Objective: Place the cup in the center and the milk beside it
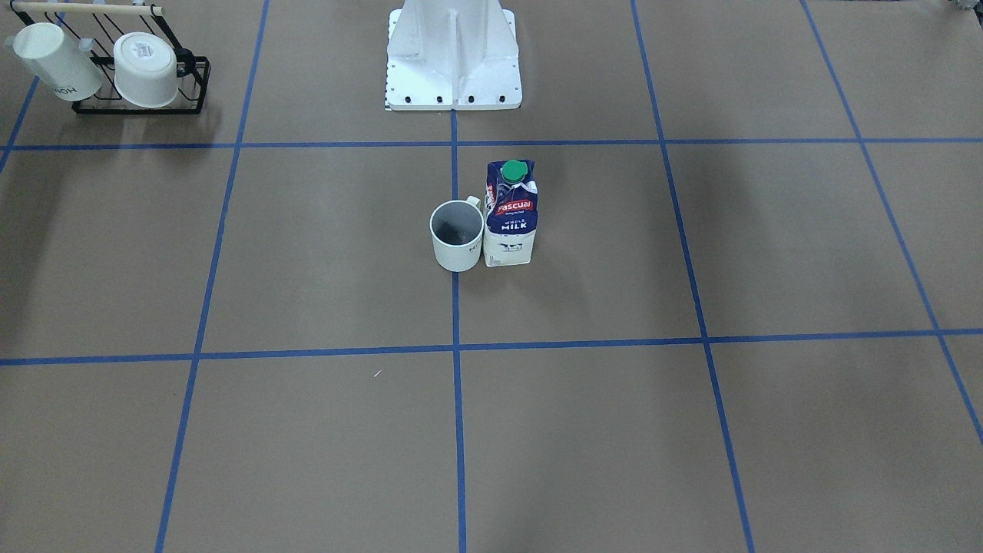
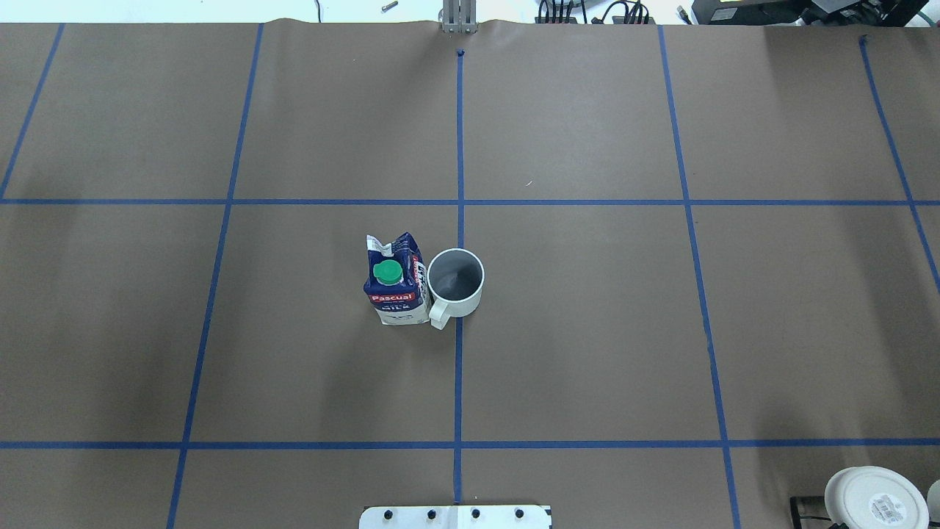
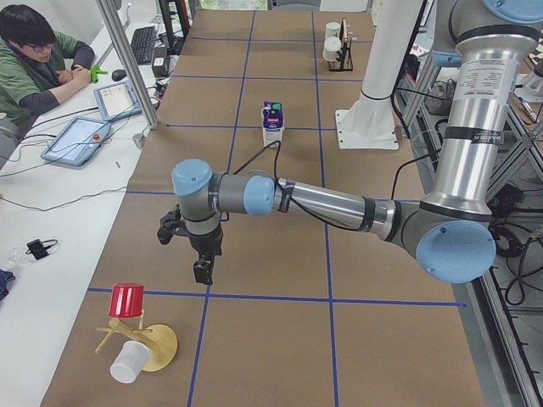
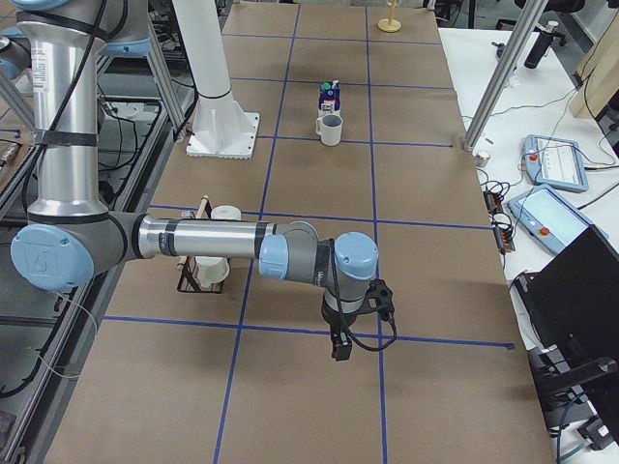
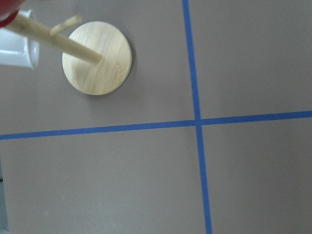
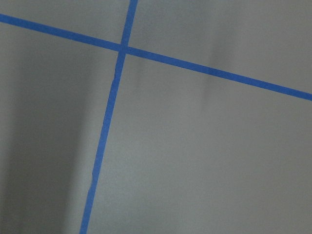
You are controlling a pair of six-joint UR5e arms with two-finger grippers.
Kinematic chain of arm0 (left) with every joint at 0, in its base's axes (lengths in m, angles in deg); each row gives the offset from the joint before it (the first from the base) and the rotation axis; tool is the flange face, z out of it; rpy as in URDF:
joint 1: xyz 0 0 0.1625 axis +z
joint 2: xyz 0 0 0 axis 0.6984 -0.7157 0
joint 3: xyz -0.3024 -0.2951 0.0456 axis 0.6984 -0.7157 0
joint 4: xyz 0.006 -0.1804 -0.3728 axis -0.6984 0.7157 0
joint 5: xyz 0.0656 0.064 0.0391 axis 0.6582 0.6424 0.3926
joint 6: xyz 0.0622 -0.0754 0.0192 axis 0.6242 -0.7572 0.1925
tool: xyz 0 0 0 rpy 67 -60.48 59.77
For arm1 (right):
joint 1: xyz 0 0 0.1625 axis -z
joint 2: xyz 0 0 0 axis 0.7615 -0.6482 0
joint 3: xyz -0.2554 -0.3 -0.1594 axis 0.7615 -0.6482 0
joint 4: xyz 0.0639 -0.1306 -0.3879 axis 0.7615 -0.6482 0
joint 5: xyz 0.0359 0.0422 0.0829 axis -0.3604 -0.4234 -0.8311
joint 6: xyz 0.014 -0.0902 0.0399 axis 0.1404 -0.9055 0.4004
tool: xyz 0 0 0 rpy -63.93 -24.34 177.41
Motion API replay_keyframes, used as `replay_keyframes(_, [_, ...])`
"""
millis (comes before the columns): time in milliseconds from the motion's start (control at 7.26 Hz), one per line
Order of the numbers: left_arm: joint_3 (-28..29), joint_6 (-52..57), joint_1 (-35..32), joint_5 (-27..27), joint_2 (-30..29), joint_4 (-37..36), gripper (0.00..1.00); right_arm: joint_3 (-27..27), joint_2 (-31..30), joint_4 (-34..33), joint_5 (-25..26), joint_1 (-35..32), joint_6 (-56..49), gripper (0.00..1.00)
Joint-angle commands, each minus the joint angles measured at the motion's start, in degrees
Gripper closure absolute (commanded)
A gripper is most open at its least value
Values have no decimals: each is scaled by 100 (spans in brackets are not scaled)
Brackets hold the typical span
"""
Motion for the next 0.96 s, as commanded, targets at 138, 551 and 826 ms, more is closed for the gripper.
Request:
replay_keyframes(138, [-241, -41, -45, -832, 595, 350, 1, 2, -18, 7, -50, -8, 0, 0])
replay_keyframes(551, [-584, 12, -28, -806, 816, 375, 1, 11, -36, 16, -94, -8, 0, 0])
replay_keyframes(826, [-611, 12, -28, -815, 825, 376, 1, 37, -45, 16, -164, -8, -9, 0])
